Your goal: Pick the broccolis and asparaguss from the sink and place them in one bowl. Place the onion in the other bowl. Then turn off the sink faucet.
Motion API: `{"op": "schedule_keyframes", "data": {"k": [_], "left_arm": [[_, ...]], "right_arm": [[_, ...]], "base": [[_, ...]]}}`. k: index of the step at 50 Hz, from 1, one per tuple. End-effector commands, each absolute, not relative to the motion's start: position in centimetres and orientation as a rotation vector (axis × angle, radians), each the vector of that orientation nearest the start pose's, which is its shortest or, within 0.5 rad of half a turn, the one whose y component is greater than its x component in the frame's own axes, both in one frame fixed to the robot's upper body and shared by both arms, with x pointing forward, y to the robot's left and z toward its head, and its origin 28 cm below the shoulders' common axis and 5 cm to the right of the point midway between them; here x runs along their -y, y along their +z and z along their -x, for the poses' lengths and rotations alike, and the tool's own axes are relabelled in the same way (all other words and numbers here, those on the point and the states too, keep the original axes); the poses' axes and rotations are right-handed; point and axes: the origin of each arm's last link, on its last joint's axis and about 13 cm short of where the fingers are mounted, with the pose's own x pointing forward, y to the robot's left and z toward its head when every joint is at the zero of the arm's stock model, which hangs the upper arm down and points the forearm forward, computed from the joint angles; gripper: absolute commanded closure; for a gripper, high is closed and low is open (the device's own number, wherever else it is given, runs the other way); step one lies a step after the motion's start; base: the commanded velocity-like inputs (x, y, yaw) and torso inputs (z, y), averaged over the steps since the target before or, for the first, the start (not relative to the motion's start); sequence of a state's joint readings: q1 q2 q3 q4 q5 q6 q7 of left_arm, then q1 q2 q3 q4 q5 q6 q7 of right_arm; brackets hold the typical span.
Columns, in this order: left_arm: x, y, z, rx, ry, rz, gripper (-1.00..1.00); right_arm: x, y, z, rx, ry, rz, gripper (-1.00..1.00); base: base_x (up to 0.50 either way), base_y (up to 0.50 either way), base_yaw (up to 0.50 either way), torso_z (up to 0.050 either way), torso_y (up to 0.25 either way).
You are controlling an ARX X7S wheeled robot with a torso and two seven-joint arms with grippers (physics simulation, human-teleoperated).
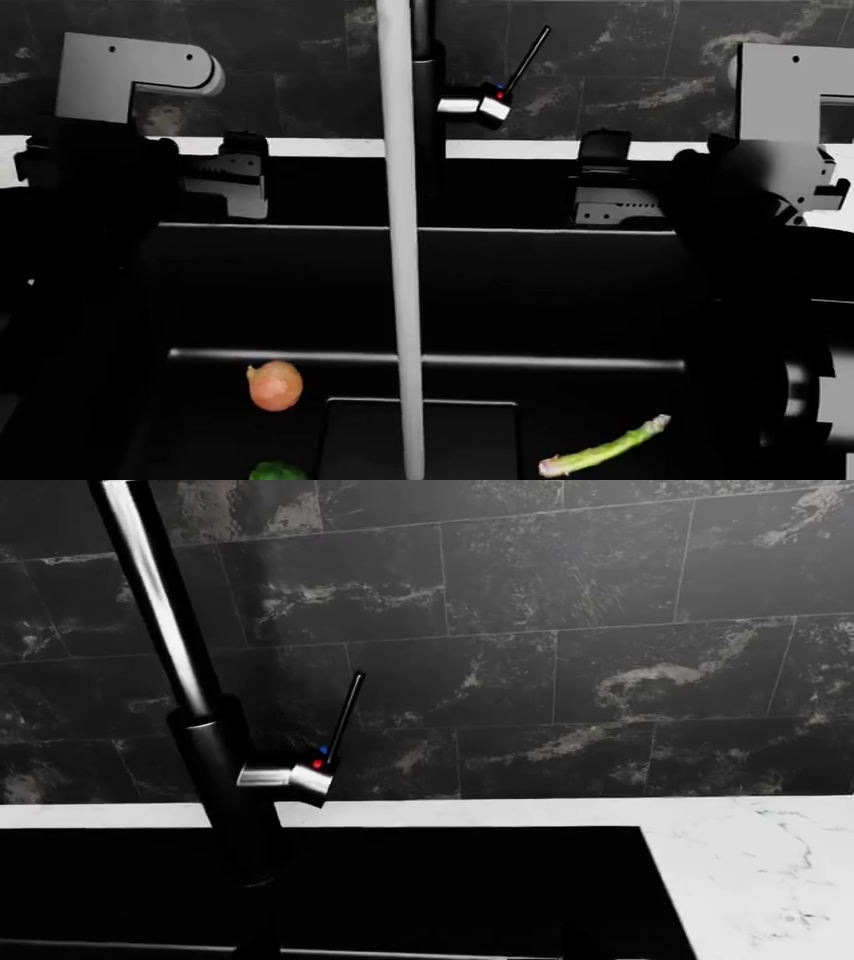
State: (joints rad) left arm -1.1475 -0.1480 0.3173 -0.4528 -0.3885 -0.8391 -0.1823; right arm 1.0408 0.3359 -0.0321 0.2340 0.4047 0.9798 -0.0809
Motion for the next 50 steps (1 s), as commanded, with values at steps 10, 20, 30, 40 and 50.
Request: {"op": "schedule_keyframes", "data": {"k": [10,20,30,40,50], "left_arm": [[-20.0,21.6,-38.8,-0.228,-0.055,-0.087,-1.00],[-20.0,21.1,-38.9,-0.237,-0.058,-0.090,-1.00],[-19.9,20.4,-39.0,-0.250,-0.060,-0.094,-1.00],[-19.9,19.4,-38.7,-0.268,-0.061,-0.104,-1.00],[-19.7,19.0,-38.5,-0.276,-0.073,-0.090,-1.00]], "right_arm": [[18.2,22.5,-35.1,-0.177,0.096,-0.114,-1.00],[18.3,21.6,-35.1,-0.193,0.094,-0.124,-1.00],[18.2,21.2,-35.3,-0.216,0.099,-0.135,-1.00],[17.0,19.8,-35.6,-0.396,0.102,-0.184,-1.00],[13.2,19.5,-34.8,-0.547,-0.092,-0.187,-1.00]], "base": [[0.11,0.00,0.00,0.000,0.001],[0.26,0.00,0.00,0.000,0.000],[0.21,0.00,0.00,0.000,0.001],[0.03,0.00,0.00,0.000,0.000],[0.00,0.00,0.00,0.000,0.000]]}}
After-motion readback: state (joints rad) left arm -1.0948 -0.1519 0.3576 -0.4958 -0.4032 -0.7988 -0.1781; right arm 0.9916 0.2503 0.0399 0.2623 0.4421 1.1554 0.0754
